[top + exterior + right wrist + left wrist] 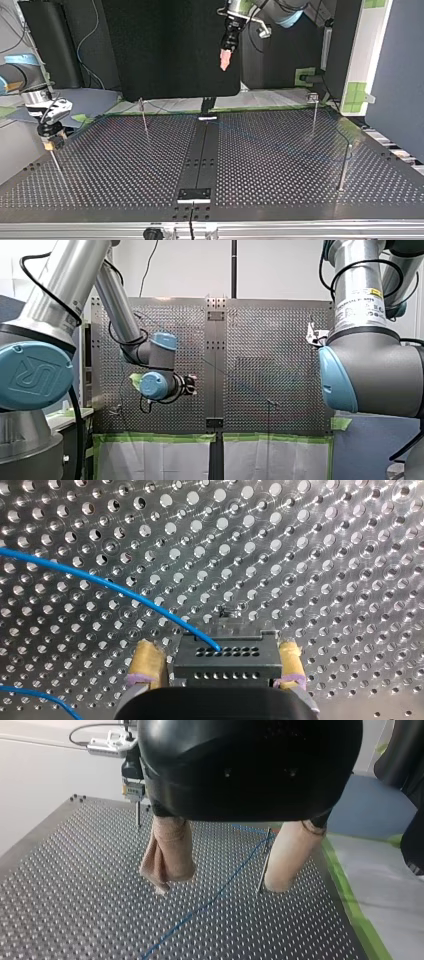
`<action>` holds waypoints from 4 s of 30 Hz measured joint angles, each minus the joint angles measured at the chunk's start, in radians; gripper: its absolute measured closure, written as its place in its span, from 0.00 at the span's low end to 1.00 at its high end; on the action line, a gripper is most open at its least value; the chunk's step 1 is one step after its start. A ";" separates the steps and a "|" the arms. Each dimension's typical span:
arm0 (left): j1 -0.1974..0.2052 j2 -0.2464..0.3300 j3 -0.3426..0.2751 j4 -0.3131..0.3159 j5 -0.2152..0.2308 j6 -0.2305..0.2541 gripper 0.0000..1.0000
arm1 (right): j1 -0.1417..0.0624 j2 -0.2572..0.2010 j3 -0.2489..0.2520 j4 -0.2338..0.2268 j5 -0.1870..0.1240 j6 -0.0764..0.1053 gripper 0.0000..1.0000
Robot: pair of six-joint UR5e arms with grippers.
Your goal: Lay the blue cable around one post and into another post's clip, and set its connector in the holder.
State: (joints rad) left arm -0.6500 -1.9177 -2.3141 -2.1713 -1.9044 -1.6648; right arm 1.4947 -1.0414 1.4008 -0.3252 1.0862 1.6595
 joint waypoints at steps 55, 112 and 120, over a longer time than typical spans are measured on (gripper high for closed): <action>0.237 0.000 -0.023 0.074 -0.038 0.110 0.00 | 0.000 0.000 0.000 0.000 0.000 0.000 0.00; 0.235 0.001 -0.023 0.099 -0.020 0.094 0.00 | 0.000 0.000 0.000 0.000 0.000 0.000 0.00; 0.235 0.001 -0.023 0.099 -0.020 0.094 0.00 | 0.000 0.000 0.000 0.000 0.000 0.000 0.00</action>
State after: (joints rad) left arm -0.4145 -1.9164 -2.3374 -2.0726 -1.9243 -1.5707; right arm 1.4947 -1.0413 1.4008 -0.3252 1.0862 1.6596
